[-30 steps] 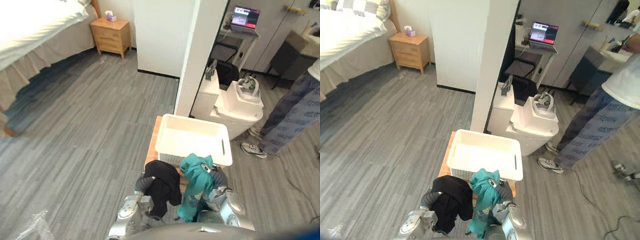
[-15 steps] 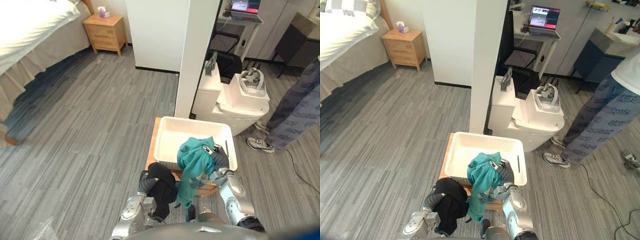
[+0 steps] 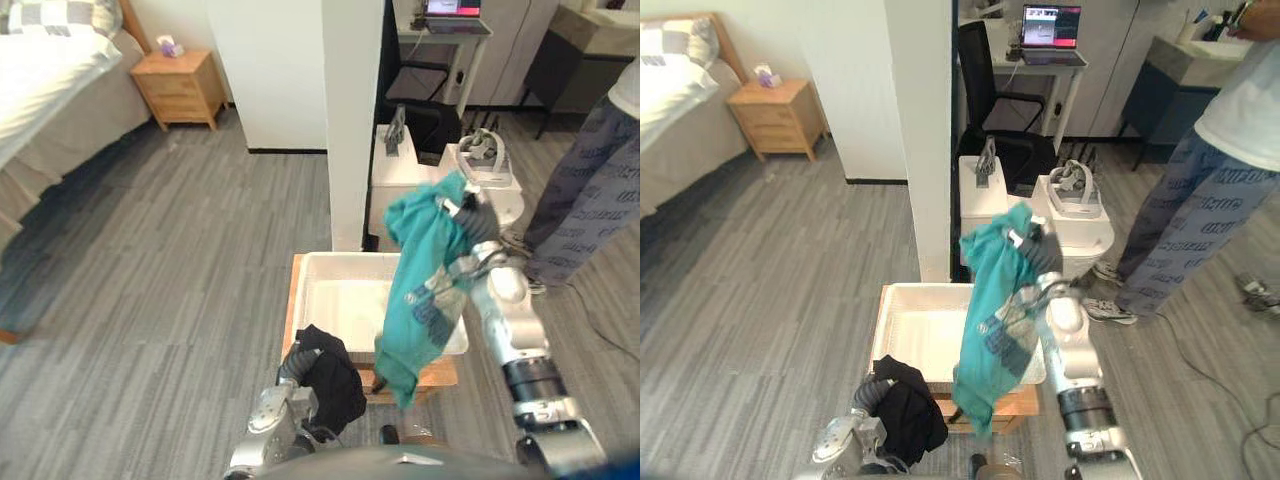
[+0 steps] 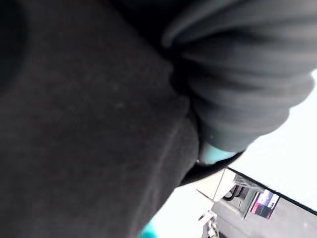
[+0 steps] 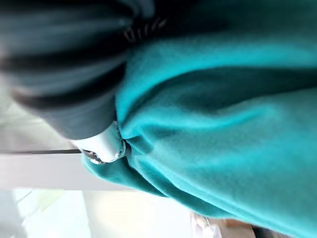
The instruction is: Tidy the bed and pick cloth on bed and put in laundry
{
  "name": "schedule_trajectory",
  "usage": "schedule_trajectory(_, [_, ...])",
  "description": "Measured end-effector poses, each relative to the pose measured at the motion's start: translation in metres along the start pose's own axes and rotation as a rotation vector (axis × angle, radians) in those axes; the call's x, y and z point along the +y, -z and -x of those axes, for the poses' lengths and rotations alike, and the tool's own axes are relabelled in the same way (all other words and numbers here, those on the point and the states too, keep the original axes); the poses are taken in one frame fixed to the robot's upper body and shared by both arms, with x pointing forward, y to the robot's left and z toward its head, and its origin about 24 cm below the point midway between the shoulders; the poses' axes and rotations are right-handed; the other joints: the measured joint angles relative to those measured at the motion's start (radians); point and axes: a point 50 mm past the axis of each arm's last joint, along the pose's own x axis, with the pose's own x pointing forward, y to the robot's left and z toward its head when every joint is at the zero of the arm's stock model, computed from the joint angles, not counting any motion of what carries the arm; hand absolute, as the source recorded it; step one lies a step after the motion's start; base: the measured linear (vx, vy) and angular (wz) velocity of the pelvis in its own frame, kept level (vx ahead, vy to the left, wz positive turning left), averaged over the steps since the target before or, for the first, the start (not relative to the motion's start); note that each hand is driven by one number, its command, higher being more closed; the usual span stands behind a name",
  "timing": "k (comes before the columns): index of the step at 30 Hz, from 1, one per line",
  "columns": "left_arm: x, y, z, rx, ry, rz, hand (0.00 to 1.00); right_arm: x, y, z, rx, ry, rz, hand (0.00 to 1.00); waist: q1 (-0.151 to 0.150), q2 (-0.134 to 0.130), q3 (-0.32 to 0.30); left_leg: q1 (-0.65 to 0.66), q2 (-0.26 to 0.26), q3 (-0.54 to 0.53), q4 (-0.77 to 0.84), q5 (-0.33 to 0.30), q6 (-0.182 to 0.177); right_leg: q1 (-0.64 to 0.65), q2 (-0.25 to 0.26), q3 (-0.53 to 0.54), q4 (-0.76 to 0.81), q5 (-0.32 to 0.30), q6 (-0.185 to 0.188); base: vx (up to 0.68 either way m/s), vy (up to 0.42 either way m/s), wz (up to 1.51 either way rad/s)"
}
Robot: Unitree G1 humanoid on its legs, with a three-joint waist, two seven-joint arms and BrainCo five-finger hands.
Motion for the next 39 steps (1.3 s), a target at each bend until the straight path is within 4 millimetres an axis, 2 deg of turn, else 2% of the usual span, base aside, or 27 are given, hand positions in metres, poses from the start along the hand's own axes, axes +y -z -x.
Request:
schedule_trajectory(5, [-0.001,-0.001,-0.001,0.001,0.013,0.006,1.0,0.003,-0.035,-0.033,-0.069,-0.05,0.053,1.0,0.005,-0.001,-0.002,0.018,-0.026,-0.004,-0.058,0.024,0.012,0.01,-0.018,-0.018,-0.025,0.01,0.018,0.02,0.06,0.09])
schedule_trajectory(8, [-0.001,0.0,-0.001,0.008,0.024,0.005,1.0,0.007,-0.043,-0.042,-0.063,-0.069,0.056,1.0,0.012,-0.005,-0.006,0.021,-0.032,-0.016,-0.08,0.037,0.015,0.012,-0.021,-0.026,-0.03,0.01,0.02,0.0,0.013,0.11])
schedule_trajectory(12, [0.001,0.001,-0.001,0.013,0.027,0.004,1.0,0.004,-0.042,-0.045,-0.017,-0.071,0.079,1.0,0.015,-0.006,-0.006,0.019,-0.035,-0.028,-0.084,0.042,0.018,0.015,-0.025,-0.048,-0.031,0.01,0.02,0.0,-0.001,0.12])
schedule_trajectory(19, [0.003,0.004,0.001,0.034,0.029,0.01,1.0,0.004,-0.027,-0.052,0.075,-0.069,0.084,1.0,0.017,-0.005,-0.01,0.008,-0.034,-0.028,-0.089,0.054,0.019,0.014,-0.024,-0.052,-0.054,0.027,0.026,-0.01,-0.002,-0.01])
schedule_trajectory(22, [0.003,0.005,0.002,0.042,0.027,0.011,1.0,0.008,-0.005,-0.049,0.168,-0.082,0.084,1.0,0.018,-0.004,-0.01,0.007,-0.033,-0.038,-0.089,0.06,0.018,0.02,-0.024,-0.065,-0.059,0.03,0.026,-0.02,-0.01,0.12])
schedule_trajectory(24, [0.004,0.006,0.002,0.043,0.026,0.01,1.0,0.007,0.022,-0.042,0.274,-0.053,0.062,1.0,0.025,-0.004,-0.01,0.007,-0.034,-0.056,-0.09,0.063,0.018,0.026,-0.025,-0.085,-0.066,0.029,0.027,-0.03,-0.01,0.22])
schedule_trajectory(25, [0.004,0.006,0.003,0.043,0.025,0.01,1.0,0.007,0.027,-0.041,0.294,-0.047,0.054,1.0,0.026,-0.004,-0.01,0.007,-0.034,-0.056,-0.09,0.063,0.018,0.028,-0.025,-0.089,-0.067,0.028,0.028,-0.02,-0.011,0.19])
schedule_trajectory(27, [0.009,0.007,0.005,0.042,0.005,0.015,1.0,0.008,0.055,-0.025,0.394,-0.011,0.017,1.0,0.036,-0.004,-0.011,0.002,-0.033,-0.068,-0.09,0.066,0.015,0.03,-0.025,-0.105,-0.069,0.022,0.034,-0.01,-0.011,0.15])
schedule_trajectory(28, [0.009,0.007,0.006,0.044,0.004,0.015,1.0,0.008,0.06,-0.022,0.412,-0.006,0.011,1.0,0.036,-0.004,-0.011,0.0,-0.033,-0.07,-0.09,0.067,0.015,0.03,-0.026,-0.108,-0.069,0.021,0.034,0.01,-0.005,0.2])
schedule_trajectory(30, [0.013,0.01,0.009,0.053,-0.009,0.009,1.0,0.007,0.085,-0.004,0.498,0.024,-0.014,1.0,0.038,-0.001,-0.009,-0.009,-0.036,-0.085,-0.09,0.07,0.014,0.03,-0.029,-0.126,-0.073,0.02,0.034,0.02,0.003,0.19])
schedule_trajectory(35, [0.017,0.017,0.015,0.07,-0.01,0.019,1.0,0.013,0.104,0.013,0.539,0.044,-0.05,1.0,0.039,0.017,0.001,-0.009,-0.041,-0.085,-0.09,0.07,0.014,0.035,-0.036,-0.135,-0.081,0.02,0.043,0.03,0.014,0.03])
schedule_trajectory(39, [0.016,0.013,0.015,0.055,0.0,0.019,1.0,0.018,0.114,0.024,0.565,0.066,-0.071,1.0,0.039,0.023,0.005,-0.009,-0.041,-0.096,-0.09,0.069,0.013,0.043,-0.039,-0.159,-0.086,0.018,0.048,0.04,0.006,0.08])
